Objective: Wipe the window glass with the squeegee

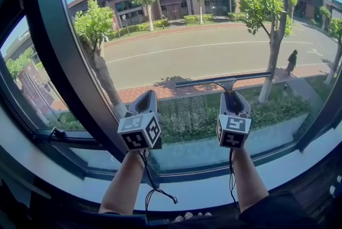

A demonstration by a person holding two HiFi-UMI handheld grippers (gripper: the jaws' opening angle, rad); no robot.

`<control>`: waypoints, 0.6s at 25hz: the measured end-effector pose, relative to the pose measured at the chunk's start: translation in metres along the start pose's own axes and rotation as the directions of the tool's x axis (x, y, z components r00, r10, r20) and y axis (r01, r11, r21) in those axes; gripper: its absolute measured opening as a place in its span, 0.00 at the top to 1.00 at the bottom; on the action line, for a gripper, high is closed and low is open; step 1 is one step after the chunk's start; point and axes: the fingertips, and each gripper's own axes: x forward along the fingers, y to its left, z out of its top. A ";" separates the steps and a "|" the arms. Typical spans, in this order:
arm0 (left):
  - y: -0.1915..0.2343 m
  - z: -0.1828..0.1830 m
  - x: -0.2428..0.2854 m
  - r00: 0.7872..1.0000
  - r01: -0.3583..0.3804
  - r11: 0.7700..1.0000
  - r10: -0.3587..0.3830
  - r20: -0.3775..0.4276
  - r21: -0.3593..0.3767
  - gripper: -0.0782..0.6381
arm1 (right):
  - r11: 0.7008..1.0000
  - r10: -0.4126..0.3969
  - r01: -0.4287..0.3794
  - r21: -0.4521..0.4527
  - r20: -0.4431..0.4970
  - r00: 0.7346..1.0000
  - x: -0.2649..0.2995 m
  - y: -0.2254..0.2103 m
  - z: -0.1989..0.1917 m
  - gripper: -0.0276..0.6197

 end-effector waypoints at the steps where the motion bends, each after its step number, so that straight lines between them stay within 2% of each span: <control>1: -0.001 -0.003 0.000 1.000 -0.001 1.000 0.001 -0.006 -0.001 0.89 | 1.000 0.001 -0.001 0.001 -0.009 1.000 -0.001 0.000 -0.006 0.76; 9: -0.003 -0.016 0.000 0.999 -0.012 1.000 0.012 -0.033 -0.003 0.89 | 1.000 0.012 -0.012 -0.003 -0.029 1.000 -0.003 -0.002 -0.022 0.75; 15: -0.005 -0.018 0.000 0.999 -0.018 1.000 0.018 -0.037 -0.001 0.89 | 1.000 0.014 -0.014 0.010 -0.029 0.999 -0.008 -0.002 -0.018 0.75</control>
